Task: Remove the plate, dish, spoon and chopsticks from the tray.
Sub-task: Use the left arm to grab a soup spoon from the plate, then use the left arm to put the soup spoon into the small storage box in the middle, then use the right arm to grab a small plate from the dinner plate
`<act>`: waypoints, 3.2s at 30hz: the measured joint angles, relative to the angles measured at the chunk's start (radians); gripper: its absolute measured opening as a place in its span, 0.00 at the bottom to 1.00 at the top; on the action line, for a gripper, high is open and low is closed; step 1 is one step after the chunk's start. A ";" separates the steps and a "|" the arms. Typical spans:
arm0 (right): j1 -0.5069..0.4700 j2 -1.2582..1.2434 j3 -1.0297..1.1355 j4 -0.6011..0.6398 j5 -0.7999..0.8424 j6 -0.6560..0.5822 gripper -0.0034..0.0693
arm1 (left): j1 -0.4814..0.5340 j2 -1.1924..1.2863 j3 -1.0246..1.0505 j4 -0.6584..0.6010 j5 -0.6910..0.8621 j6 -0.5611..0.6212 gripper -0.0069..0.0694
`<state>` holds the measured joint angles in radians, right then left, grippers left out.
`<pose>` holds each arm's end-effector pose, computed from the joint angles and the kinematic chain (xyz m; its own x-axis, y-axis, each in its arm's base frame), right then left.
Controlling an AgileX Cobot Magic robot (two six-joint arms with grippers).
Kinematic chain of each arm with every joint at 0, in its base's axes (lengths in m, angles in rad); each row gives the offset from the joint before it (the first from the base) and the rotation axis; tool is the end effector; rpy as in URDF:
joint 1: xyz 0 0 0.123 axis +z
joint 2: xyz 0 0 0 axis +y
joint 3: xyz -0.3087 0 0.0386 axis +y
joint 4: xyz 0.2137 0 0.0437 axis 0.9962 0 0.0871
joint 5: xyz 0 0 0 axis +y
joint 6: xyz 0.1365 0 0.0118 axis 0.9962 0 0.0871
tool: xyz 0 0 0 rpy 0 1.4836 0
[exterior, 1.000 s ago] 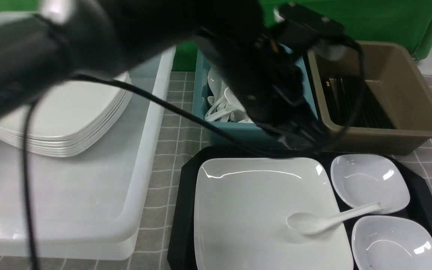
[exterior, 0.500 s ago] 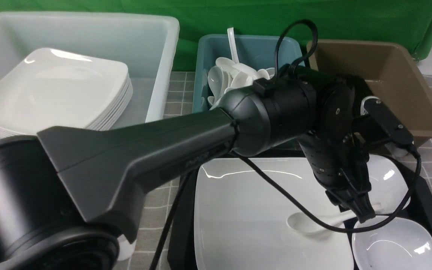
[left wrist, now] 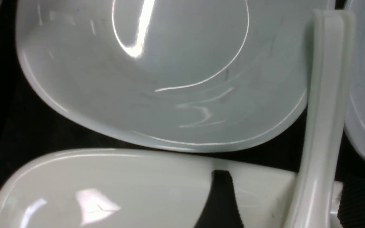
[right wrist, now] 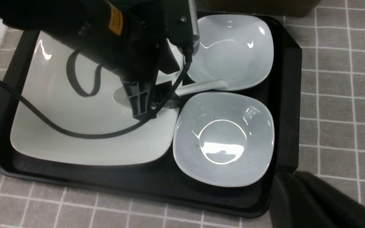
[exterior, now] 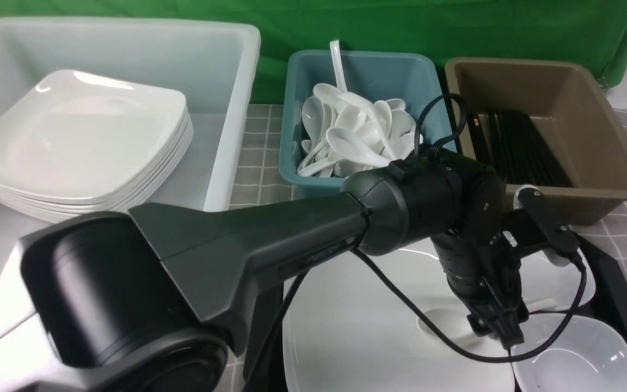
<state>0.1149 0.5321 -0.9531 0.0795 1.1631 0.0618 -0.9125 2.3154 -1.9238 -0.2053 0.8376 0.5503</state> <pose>0.0377 0.0144 0.3569 -0.6175 0.0223 -0.7862 -0.1148 0.9863 0.1182 0.2951 -0.4156 0.1601 -0.1786 0.8777 -0.4447 0.9743 0.2209 0.0446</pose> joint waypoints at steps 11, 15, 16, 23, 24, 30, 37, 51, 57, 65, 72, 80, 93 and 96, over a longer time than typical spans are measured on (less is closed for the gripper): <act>0.000 0.000 0.000 0.000 -0.002 0.000 0.08 | 0.000 0.014 -0.033 0.022 0.058 -0.056 0.27; 0.000 0.000 0.000 0.000 -0.005 0.000 0.08 | 0.000 0.025 -0.076 0.046 0.139 -0.113 0.27; 0.000 0.000 0.000 0.000 -0.007 0.000 0.08 | 0.000 0.027 -0.095 0.054 0.165 -0.135 0.27; 0.000 0.000 0.000 0.000 -0.011 0.000 0.08 | 0.019 0.027 -0.323 0.145 0.352 -0.252 0.27; 0.000 0.000 0.000 0.000 -0.011 0.000 0.08 | 0.026 0.021 -0.342 0.147 0.356 -0.265 0.27; 0.000 0.000 0.000 0.000 -0.011 0.000 0.09 | 0.161 -0.016 -0.534 0.141 0.277 -0.368 0.27; 0.000 0.000 0.000 0.000 -0.011 0.000 0.09 | 0.331 -0.007 -0.565 0.054 0.048 -0.428 0.27; 0.000 0.013 0.000 0.000 -0.043 -0.027 0.10 | 0.419 0.102 -0.563 0.183 0.066 -0.558 0.37; 0.000 0.131 0.000 0.040 -0.004 -0.138 0.10 | 0.419 0.077 -0.565 0.205 0.089 -0.575 0.61; 0.000 0.335 0.003 0.143 -0.003 -0.358 0.14 | 0.419 -0.060 -0.558 0.194 0.355 -0.538 0.40; 0.057 0.468 0.114 0.140 -0.090 -0.418 0.36 | 0.419 -0.290 -0.380 0.122 0.373 -0.497 0.10; 0.257 0.584 0.321 0.022 -0.412 -0.347 0.74 | 0.418 -0.627 0.132 0.116 0.350 -0.469 0.09; 0.347 0.790 0.379 -0.026 -0.613 -0.288 0.81 | 0.416 -0.898 0.731 -0.339 0.132 0.139 0.09; 0.347 0.800 0.379 -0.031 -0.623 -0.286 0.81 | 0.416 -0.866 0.755 -0.370 0.072 0.214 0.09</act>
<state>0.4623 1.3316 -0.5739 0.0488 0.5400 -0.2240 -0.4964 1.4496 -1.1690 -0.5750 0.9101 0.7639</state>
